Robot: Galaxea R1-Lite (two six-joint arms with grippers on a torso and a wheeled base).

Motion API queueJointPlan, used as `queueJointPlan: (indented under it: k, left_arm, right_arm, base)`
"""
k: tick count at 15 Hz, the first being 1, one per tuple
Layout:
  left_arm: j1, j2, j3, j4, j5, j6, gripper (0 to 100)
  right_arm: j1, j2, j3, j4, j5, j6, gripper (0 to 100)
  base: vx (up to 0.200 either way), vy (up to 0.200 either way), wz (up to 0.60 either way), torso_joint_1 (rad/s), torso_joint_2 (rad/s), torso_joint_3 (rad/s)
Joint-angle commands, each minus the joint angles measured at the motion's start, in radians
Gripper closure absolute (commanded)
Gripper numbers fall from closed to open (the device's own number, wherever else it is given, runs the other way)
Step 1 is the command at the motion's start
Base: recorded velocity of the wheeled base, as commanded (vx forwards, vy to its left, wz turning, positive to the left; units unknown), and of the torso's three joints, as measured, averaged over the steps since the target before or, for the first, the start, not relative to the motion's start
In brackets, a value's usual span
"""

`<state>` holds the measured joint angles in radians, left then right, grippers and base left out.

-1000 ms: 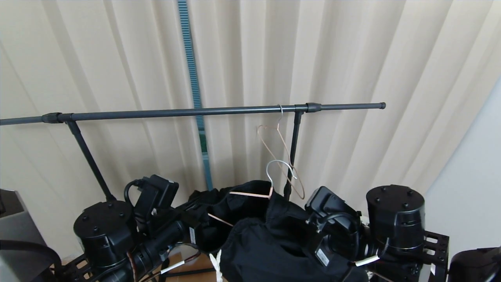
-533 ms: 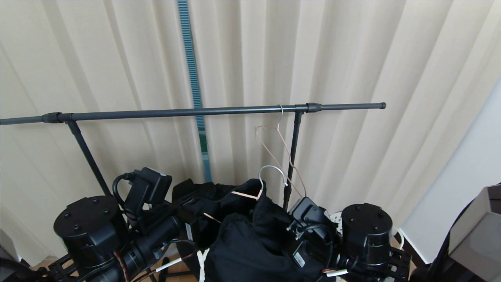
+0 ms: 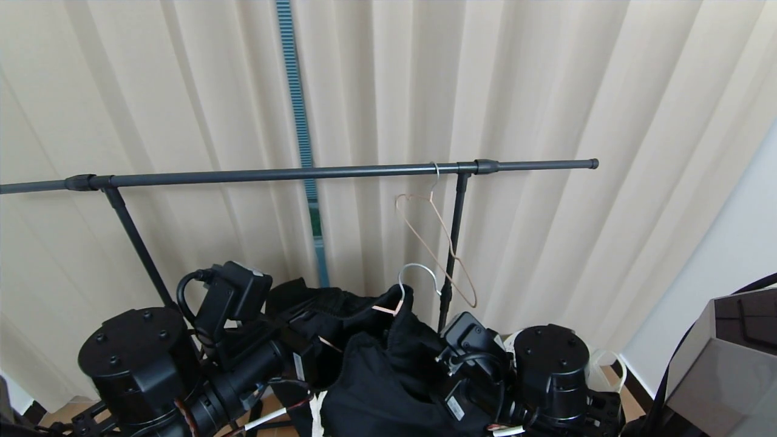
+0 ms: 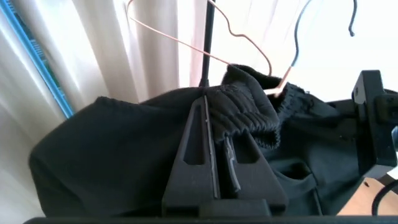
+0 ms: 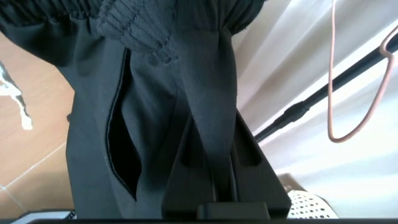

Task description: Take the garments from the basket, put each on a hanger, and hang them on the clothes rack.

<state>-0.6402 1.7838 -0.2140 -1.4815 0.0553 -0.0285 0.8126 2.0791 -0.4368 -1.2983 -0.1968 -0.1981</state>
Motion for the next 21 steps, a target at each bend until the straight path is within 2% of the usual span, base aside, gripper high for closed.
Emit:
queueJointPlan:
  k: [1,4,6,15,16,21]
  left_arm:
    - [-0.009,0.003,0.001,0.000,0.001,-0.001,100]
    - [0.016,0.065,-0.011,0.000,0.038,0.012,100]
    - [0.016,0.063,-0.010,0.000,0.041,0.038,100]
    - [0.008,0.080,0.016,-0.003,0.043,0.068,100]
    - [0.005,0.081,0.016,-0.003,0.043,0.068,0]
    - [0.004,0.035,0.028,-0.006,0.041,0.091,0]
  right_arm:
    - [0.004,-0.002,-0.002,-0.015,-0.004,0.000,100]
    - [0.002,-0.005,-0.002,-0.050,-0.006,-0.001,100]
    - [0.004,-0.024,-0.003,-0.047,-0.006,-0.001,100]
    - [0.000,-0.054,-0.016,-0.045,-0.007,0.012,100]
    - [0.002,-0.062,-0.016,-0.042,-0.007,0.012,100]
    - [0.000,-0.059,-0.011,-0.044,-0.006,0.012,100]
  base:
    - [0.000,0.000,0.00,0.000,0.00,0.000]
    - [0.000,0.000,0.00,0.000,0.00,0.000]
    - [0.000,0.000,0.00,0.000,0.00,0.000]
    - [0.000,0.000,0.00,0.000,0.00,0.000]
    - [0.000,0.000,0.00,0.000,0.00,0.000]
    - [0.000,0.000,0.00,0.000,0.00,0.000]
